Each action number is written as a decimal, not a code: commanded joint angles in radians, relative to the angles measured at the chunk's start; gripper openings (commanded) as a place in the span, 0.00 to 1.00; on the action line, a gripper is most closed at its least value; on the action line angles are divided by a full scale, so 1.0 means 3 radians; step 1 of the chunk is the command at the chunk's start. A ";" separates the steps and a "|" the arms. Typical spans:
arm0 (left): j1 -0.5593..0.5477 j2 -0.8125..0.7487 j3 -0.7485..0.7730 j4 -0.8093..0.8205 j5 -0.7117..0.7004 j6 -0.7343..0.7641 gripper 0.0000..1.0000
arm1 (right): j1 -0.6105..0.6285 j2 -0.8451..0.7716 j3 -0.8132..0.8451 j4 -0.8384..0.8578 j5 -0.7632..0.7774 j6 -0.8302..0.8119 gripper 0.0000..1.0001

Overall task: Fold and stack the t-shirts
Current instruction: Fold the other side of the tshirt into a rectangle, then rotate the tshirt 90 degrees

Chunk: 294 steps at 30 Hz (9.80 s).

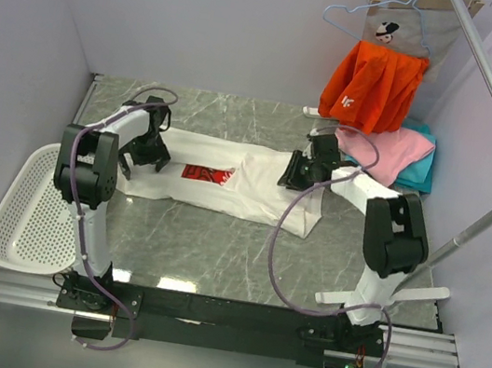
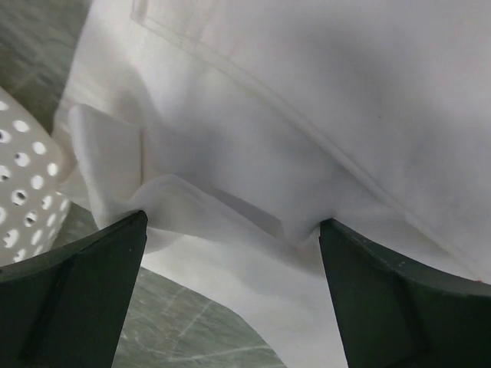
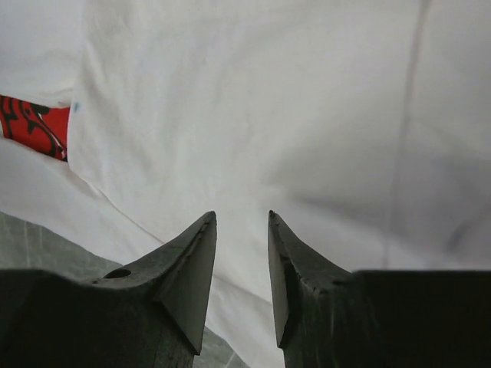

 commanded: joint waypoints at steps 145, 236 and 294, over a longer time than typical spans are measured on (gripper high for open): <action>-0.0813 0.0666 0.2197 0.1747 0.2304 0.1743 0.99 | 0.2275 -0.1178 -0.0274 -0.0639 0.1057 -0.0004 0.53; -0.0353 0.2047 0.2857 0.1240 0.1374 0.1176 0.97 | 0.3078 0.0688 0.1005 -0.1083 0.2733 -0.0019 0.57; -0.0220 0.2062 0.2734 0.1301 0.1599 0.1105 0.97 | 0.3298 0.0212 0.0698 -0.1084 0.2555 -0.0254 0.58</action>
